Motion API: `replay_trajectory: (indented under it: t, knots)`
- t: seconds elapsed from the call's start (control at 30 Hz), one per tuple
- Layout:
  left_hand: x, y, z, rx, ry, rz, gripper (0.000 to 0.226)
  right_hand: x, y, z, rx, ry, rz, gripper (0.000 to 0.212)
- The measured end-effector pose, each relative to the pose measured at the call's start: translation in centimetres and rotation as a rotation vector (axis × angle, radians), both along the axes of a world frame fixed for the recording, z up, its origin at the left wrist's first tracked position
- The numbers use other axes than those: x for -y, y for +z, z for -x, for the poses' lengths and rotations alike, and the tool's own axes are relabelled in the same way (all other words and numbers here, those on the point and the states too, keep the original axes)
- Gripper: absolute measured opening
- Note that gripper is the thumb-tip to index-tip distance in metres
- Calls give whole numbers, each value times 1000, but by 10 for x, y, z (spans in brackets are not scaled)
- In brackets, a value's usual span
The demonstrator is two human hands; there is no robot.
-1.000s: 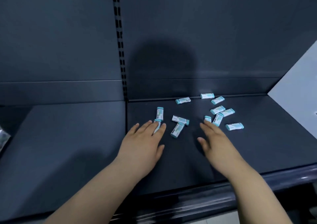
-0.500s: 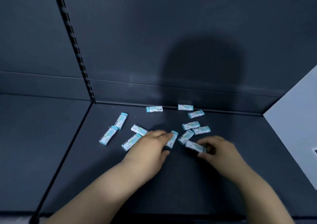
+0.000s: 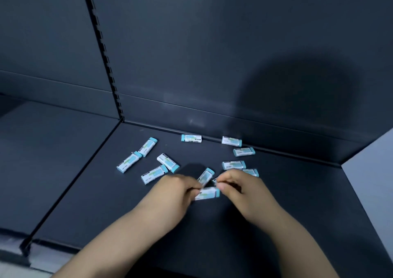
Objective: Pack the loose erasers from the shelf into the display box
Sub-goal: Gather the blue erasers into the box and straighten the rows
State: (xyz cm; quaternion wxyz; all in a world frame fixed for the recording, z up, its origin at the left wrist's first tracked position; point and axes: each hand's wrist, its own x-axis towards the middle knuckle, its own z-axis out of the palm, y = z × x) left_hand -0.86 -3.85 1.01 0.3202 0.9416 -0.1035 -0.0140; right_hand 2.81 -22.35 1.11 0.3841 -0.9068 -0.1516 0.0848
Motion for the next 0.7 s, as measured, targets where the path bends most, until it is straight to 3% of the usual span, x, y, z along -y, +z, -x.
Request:
replay_trajectory:
  t: [0.07, 0.23, 0.37, 0.5, 0.6, 0.7]
  knots:
    - [-7, -5, 7, -55, 42, -53, 17, 4, -6, -11, 57, -59, 76, 7]
    - [-13, -15, 16, -140, 166, -175, 14, -1, -14, -22, -12, -71, 306, 54]
    - [-12, -16, 19, -181, 181, -233, 14, -9, -18, -20, 67, -78, 376, 50]
    - [-10, -14, 20, -165, 183, -228, 16, -2, -19, -13, 70, 1, 250, 37]
    - [-8, -13, 22, -176, 174, -201, 17, 5, -18, -6, -45, 79, 86, 51]
    - [-6, -14, 24, -169, 169, -169, 20, 11, -22, -1, -113, 118, 45, 69]
